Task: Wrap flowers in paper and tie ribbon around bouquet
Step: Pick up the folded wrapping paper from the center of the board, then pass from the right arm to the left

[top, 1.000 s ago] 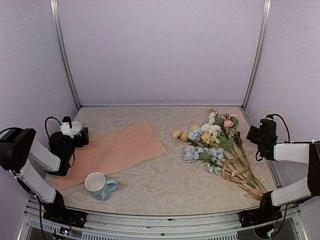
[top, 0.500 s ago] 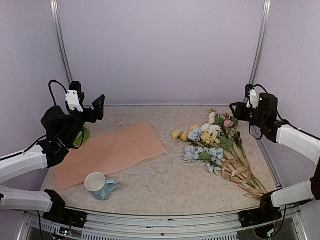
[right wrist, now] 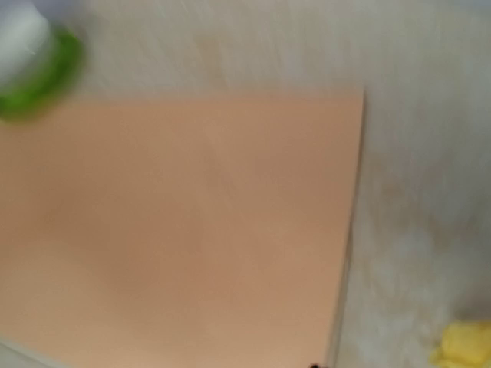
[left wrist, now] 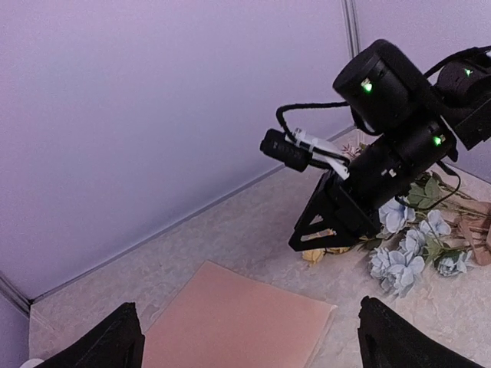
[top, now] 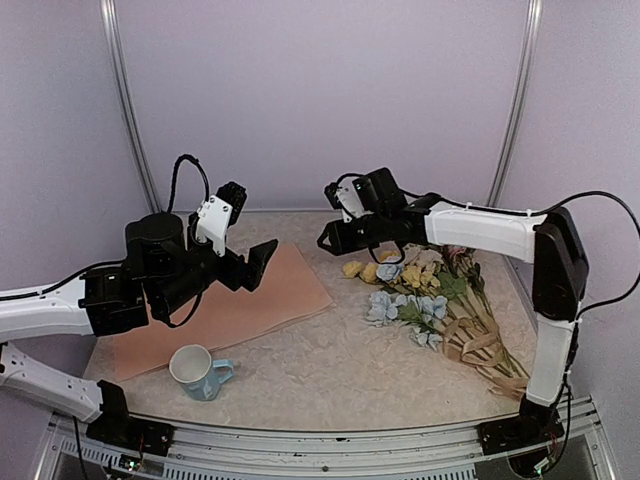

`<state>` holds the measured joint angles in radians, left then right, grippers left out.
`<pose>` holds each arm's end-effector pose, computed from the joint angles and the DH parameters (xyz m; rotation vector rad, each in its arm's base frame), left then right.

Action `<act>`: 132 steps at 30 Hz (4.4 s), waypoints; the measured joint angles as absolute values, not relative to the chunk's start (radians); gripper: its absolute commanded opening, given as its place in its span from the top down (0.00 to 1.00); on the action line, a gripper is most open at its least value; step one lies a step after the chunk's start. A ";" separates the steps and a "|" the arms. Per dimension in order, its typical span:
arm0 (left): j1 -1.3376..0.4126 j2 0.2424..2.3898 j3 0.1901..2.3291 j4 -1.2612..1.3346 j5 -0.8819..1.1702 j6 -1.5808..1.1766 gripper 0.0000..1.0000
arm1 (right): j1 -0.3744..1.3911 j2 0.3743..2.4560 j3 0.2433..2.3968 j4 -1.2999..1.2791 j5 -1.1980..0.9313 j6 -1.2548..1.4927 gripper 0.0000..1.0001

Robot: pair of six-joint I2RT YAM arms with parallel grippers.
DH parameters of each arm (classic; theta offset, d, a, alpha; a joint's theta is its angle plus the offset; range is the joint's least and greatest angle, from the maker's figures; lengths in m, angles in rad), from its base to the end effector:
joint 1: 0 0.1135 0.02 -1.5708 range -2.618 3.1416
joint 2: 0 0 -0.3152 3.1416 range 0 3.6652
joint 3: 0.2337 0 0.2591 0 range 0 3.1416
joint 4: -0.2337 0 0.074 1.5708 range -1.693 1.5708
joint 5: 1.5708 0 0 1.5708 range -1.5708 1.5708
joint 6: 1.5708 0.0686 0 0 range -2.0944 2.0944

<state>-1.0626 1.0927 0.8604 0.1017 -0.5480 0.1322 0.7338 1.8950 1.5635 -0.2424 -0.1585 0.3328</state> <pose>0.1604 -0.2146 0.3765 0.5876 1.5819 -0.2332 0.3621 0.3411 0.3100 -0.5412 2.1769 0.7734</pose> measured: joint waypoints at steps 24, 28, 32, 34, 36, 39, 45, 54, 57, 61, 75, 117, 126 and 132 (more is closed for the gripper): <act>-1.060 1.136 0.834 0.015 -0.538 0.053 0.01 | 0.746 2.310 1.832 -0.627 -0.179 0.351 0.73; -1.060 1.135 0.829 0.015 -0.538 0.053 0.01 | 0.751 2.310 1.832 -0.630 -0.210 0.349 0.83; -1.060 1.134 0.825 0.015 -0.538 0.054 0.01 | 0.753 2.310 1.820 -0.624 -0.225 0.352 0.86; -1.060 1.134 0.824 0.015 -0.538 0.054 0.01 | 0.752 2.310 1.809 -0.614 -0.246 0.353 0.86; -1.060 1.134 0.824 0.015 -0.538 0.056 0.01 | 0.752 2.309 1.798 -0.592 -0.274 0.355 0.86; -1.060 1.134 0.821 0.016 -0.539 0.058 0.01 | 0.752 2.309 1.794 -0.576 -0.291 0.358 0.86; -1.059 1.134 0.815 0.022 -0.539 0.064 0.01 | 0.752 2.309 1.780 -0.522 -0.383 0.372 0.81; -1.041 1.146 0.807 0.025 -0.534 0.068 0.01 | 0.752 2.310 1.778 -0.433 -0.514 0.410 0.76; -1.019 1.148 0.805 0.024 -0.526 0.060 0.01 | 0.753 2.314 1.778 -0.411 -0.546 0.421 0.78; -0.997 1.148 0.795 0.025 -0.512 0.052 0.01 | 0.754 2.336 1.784 -0.397 -0.564 0.431 1.00; -0.956 1.140 0.764 -0.001 -0.393 0.099 0.05 | 0.757 2.227 1.796 -0.438 -0.516 0.410 1.00; -1.144 1.499 1.124 0.551 -0.406 0.291 0.03 | 0.822 1.440 1.629 -0.101 -0.319 0.403 1.00; -1.134 1.600 1.226 0.689 -0.378 0.202 0.51 | 0.823 1.443 1.571 -0.039 -0.305 0.439 1.00; -1.113 1.652 1.253 0.701 -0.395 0.167 0.54 | 0.823 1.443 1.571 -0.013 -0.302 0.442 1.00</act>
